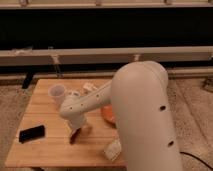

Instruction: Place the pepper in the ceramic cup

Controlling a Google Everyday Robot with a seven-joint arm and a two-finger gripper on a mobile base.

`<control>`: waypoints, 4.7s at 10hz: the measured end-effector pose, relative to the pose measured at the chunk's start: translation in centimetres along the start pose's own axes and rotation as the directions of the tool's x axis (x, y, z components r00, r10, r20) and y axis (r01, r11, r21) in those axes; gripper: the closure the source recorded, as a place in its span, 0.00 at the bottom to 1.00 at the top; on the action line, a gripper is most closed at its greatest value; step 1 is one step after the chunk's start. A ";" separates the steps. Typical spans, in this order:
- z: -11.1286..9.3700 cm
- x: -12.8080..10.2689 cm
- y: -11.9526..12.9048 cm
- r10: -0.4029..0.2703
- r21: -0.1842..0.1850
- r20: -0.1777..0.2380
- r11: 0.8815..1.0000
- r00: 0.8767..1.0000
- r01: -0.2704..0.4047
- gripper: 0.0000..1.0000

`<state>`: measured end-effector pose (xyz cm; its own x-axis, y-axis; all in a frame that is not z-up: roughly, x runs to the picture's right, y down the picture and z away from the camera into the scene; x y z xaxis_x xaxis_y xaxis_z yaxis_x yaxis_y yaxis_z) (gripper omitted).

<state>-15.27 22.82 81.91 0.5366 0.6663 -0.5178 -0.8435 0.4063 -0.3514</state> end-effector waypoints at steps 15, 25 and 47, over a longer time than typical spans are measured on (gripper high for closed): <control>-11.1 -1.1 0.3 -0.049 -0.044 0.110 0.998 0.993 0.054 1.00; -19.5 -7.4 -3.4 -0.052 -0.141 0.242 0.986 0.969 0.089 1.00; -18.3 -21.5 1.1 -0.200 -0.168 0.301 0.951 0.932 0.259 0.91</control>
<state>-27.26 -2.51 78.38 0.6622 0.7280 -0.1776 -0.6597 0.4540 -0.5989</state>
